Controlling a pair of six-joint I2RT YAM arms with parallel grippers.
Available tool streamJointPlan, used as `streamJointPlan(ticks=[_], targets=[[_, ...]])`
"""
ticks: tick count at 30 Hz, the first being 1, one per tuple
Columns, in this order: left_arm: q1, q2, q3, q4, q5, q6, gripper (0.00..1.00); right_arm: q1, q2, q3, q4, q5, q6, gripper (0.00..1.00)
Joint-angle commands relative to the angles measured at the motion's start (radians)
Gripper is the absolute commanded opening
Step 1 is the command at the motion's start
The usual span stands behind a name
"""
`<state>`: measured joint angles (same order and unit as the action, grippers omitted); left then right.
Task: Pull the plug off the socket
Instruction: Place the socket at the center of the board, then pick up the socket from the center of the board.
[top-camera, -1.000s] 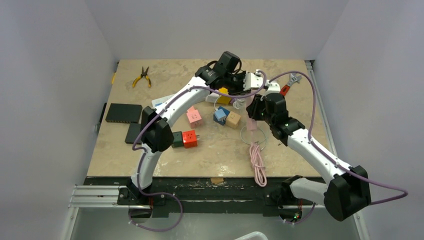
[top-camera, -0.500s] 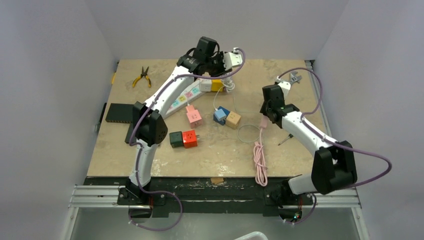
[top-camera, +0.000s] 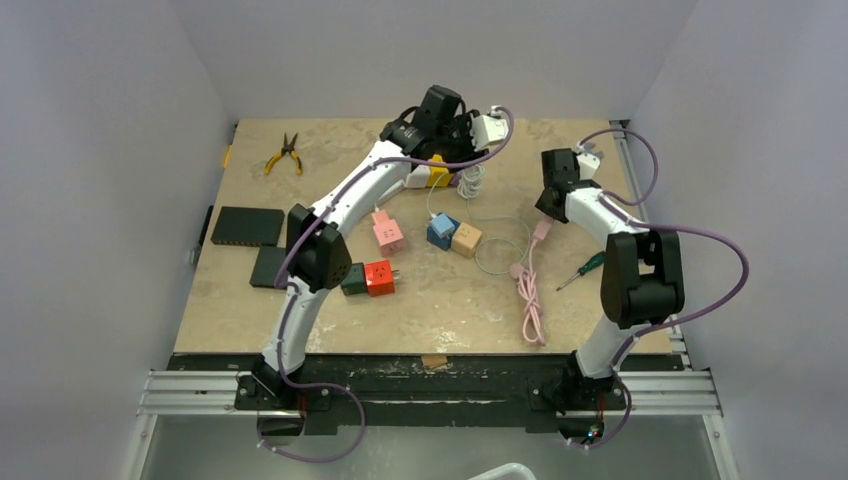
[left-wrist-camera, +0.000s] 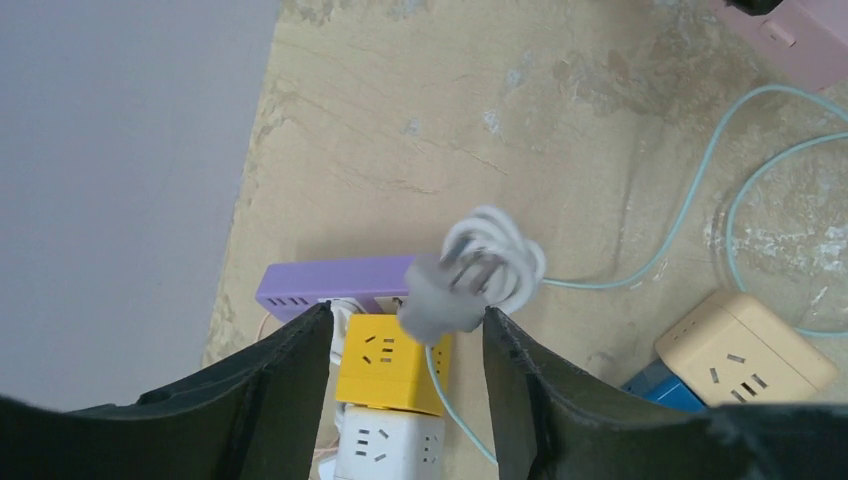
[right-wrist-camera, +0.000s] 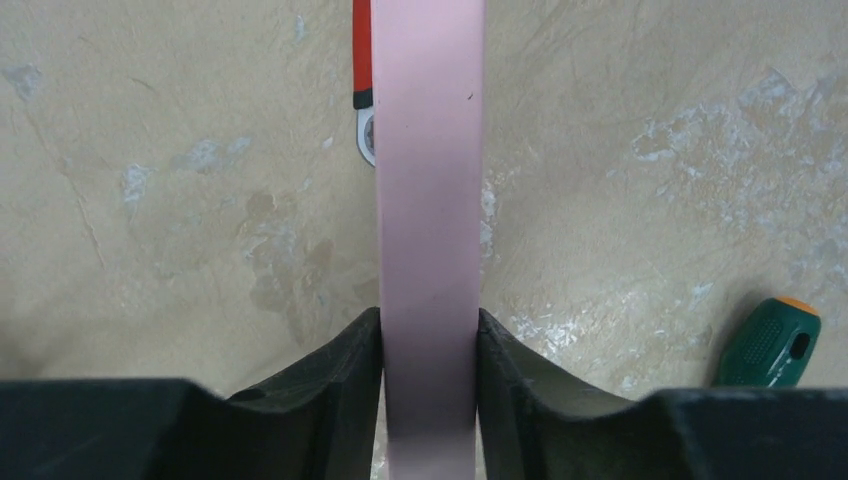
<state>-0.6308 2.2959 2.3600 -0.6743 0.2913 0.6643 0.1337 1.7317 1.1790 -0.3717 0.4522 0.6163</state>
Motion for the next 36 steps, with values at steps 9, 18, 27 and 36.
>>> streamJointPlan(ticks=[9,18,27,36], targets=[[0.036,-0.1,0.059,-0.011,-0.1,-0.106,1.0,0.005,-0.162,0.014,0.045,-0.056,-0.031,0.84],[0.172,-0.341,-0.023,-0.306,-0.069,-0.317,1.0,0.273,-0.305,0.009,0.117,-0.057,-0.179,0.87],[0.424,-0.458,-0.206,-0.659,0.106,-0.378,1.0,0.565,-0.259,-0.001,0.241,-0.325,-0.308,0.8],[0.526,-0.708,-0.559,-0.613,0.169,-0.303,1.0,0.785,-0.001,0.223,0.143,-0.476,-0.388,0.97]])
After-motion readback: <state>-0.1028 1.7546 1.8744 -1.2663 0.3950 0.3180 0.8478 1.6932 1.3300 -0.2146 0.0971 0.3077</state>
